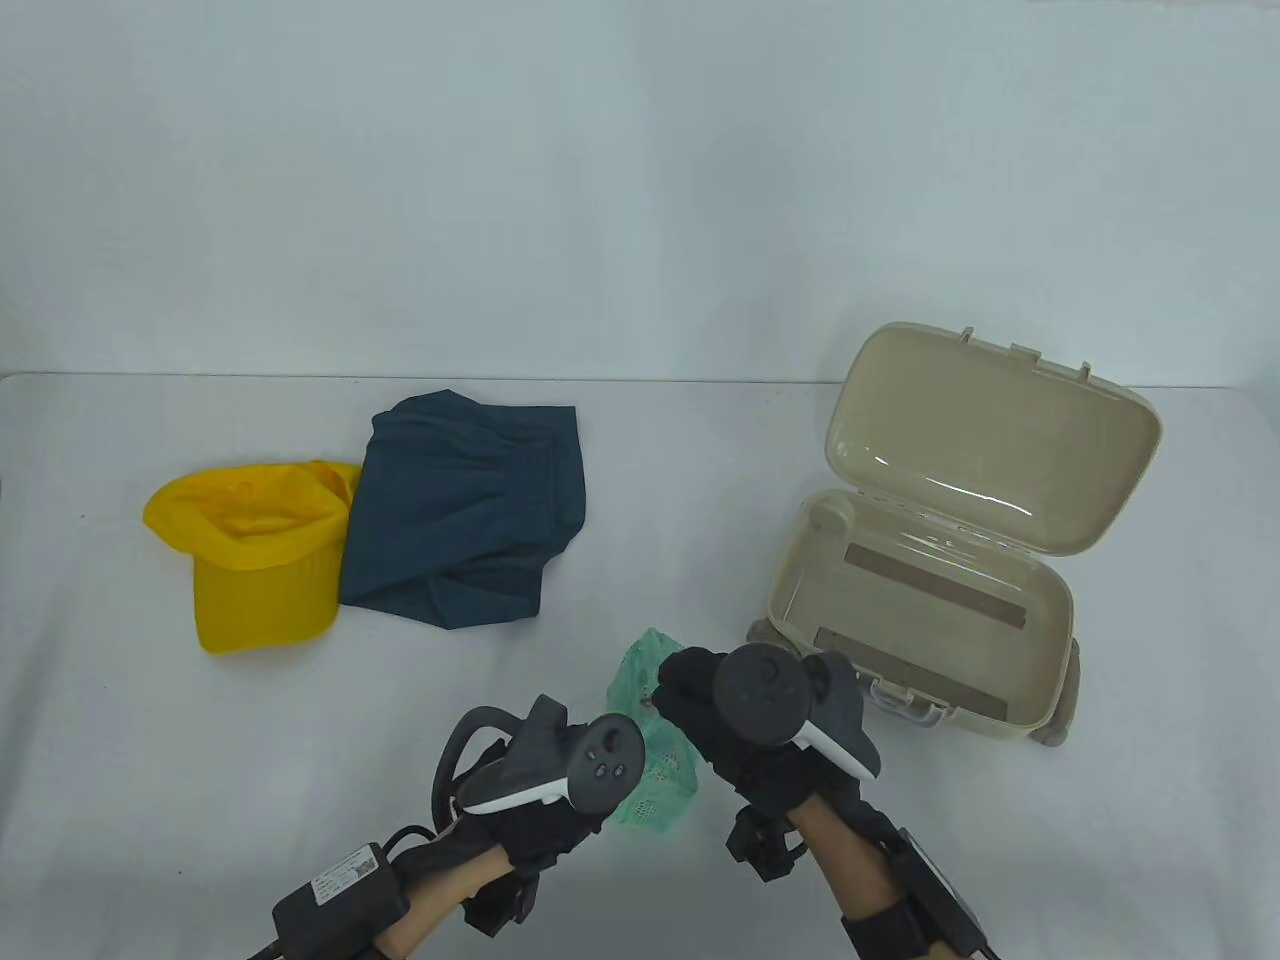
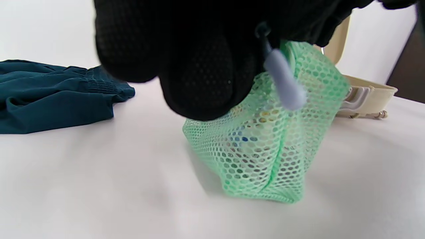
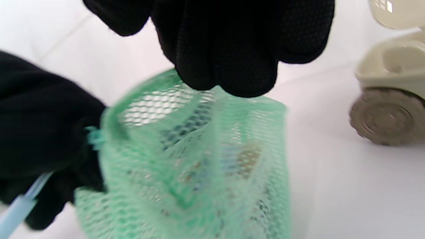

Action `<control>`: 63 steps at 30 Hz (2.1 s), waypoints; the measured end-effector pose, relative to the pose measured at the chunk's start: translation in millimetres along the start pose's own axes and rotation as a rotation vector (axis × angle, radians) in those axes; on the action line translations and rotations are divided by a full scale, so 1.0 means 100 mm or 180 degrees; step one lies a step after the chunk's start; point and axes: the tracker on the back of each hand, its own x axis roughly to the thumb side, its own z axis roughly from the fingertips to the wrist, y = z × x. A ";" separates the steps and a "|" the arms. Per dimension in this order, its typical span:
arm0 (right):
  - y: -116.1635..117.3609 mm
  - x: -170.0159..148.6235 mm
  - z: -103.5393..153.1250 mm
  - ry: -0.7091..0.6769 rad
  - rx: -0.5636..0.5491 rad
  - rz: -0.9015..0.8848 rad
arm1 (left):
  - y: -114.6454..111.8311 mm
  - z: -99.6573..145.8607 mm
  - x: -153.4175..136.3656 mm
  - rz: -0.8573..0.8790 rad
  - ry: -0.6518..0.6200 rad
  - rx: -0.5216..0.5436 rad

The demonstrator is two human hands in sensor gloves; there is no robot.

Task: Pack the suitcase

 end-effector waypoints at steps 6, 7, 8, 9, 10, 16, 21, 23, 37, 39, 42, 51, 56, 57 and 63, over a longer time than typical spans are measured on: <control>0.17 0.20 0.03 -0.0260 0.0360 0.0594 | 0.10 -0.07 -0.30 0.0729 0.0025 -0.0197; 0.22 0.22 0.02 -0.0288 0.0428 0.0738 | 0.11 -0.09 -0.35 0.0871 0.0010 -0.0215; 0.28 0.24 0.02 -0.0311 0.0497 0.0858 | 0.11 -0.10 -0.39 0.0986 -0.0014 -0.0242; 0.33 0.26 0.02 -0.0326 0.0536 0.0925 | 0.11 -0.11 -0.40 0.1031 -0.0039 -0.0268; 0.41 0.29 0.02 -0.0335 0.0507 0.1023 | 0.10 -0.12 -0.42 0.1083 -0.0083 -0.0301; 0.56 0.46 0.07 -0.0403 0.0018 0.1279 | 0.10 -0.08 -0.41 0.0834 -0.0311 -0.0369; 0.55 0.56 0.12 -0.0441 -0.0239 0.1530 | 0.24 -0.07 -0.52 0.0441 -0.0169 -0.0055; 0.59 0.59 0.15 -0.0523 -0.0263 0.1690 | 0.29 -0.09 -0.57 0.0343 -0.0019 0.0099; 0.64 0.66 0.21 -0.0740 -0.0311 0.2173 | 0.23 -0.97 -0.79 0.0031 0.0706 0.0296; 0.63 0.68 0.23 -0.0778 -0.0315 0.2247 | 0.19 -1.08 -0.84 -0.0025 0.0796 0.0251; 0.64 0.70 0.23 -0.0827 -0.0286 0.2366 | 0.10 -1.23 -0.96 0.0148 0.0901 0.0225; 0.62 0.64 0.18 -0.0771 -0.0116 0.2500 | -0.02 -1.36 -1.15 0.0731 0.0875 0.0192; 0.59 0.58 0.16 -0.0670 -0.0063 0.2244 | 0.10 -1.13 -1.22 0.0548 0.0793 0.0196; 0.59 0.58 0.15 -0.0664 -0.0055 0.2229 | 0.13 -1.06 -1.23 0.0552 0.0769 0.0238; 0.51 0.50 0.12 -0.0604 0.0127 0.1824 | 0.27 -0.31 -1.23 0.0507 0.0501 0.0731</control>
